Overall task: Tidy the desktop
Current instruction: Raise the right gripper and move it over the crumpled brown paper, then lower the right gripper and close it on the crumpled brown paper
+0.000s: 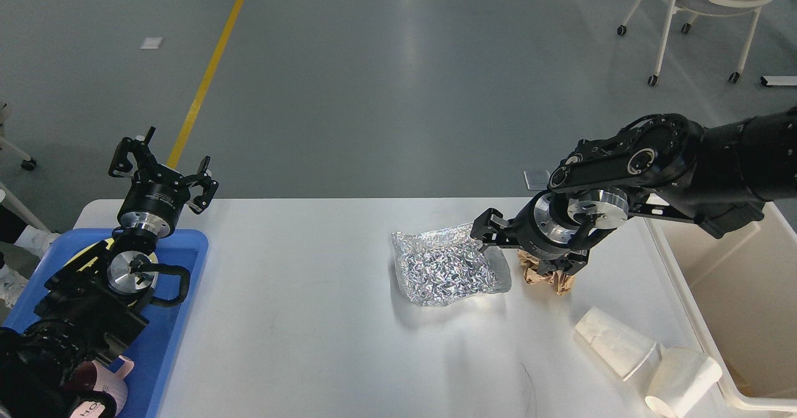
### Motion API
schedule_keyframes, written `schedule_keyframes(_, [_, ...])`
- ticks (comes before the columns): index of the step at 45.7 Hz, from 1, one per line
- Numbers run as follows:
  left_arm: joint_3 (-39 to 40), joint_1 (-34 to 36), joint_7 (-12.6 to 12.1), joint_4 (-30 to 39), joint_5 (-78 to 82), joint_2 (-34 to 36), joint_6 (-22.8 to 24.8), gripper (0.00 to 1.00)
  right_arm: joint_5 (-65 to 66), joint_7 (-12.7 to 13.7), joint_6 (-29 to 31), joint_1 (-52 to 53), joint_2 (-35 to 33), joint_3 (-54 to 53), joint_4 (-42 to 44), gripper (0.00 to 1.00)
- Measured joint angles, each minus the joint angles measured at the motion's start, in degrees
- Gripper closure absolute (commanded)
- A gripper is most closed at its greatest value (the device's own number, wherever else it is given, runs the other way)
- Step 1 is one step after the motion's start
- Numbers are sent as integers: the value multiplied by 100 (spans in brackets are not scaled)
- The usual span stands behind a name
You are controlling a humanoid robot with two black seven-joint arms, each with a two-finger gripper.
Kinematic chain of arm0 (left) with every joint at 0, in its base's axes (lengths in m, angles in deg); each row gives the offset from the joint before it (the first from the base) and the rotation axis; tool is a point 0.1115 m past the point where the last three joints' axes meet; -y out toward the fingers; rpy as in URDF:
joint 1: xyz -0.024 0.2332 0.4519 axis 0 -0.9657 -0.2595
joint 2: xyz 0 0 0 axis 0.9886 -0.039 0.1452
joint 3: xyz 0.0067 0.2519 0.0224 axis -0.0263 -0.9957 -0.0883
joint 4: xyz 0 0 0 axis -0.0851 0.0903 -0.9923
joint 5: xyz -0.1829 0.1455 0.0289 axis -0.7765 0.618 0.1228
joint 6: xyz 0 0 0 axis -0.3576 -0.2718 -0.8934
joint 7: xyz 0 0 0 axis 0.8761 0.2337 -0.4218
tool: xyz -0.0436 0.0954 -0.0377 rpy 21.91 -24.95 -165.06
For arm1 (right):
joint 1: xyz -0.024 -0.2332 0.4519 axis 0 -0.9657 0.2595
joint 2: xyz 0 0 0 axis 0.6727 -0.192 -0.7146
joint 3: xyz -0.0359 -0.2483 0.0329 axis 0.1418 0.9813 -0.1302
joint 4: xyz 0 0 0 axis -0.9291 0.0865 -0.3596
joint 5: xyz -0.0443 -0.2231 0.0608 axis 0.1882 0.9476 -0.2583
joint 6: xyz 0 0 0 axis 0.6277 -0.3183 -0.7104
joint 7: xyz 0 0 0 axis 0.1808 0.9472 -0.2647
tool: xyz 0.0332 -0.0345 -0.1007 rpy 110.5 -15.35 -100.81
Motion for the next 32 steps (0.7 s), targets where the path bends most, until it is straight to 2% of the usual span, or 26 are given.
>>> schedule_keyframes(13, [3, 2, -1, 0, 0, -1, 0, 1, -18, -23, -979, -1291, 31, -164, 1286, 0])
schedule_keyframes(32, [1, 2, -4, 0, 3, 1, 0, 0, -1, -25, -1916, -2063, 288, -382, 1454, 0])
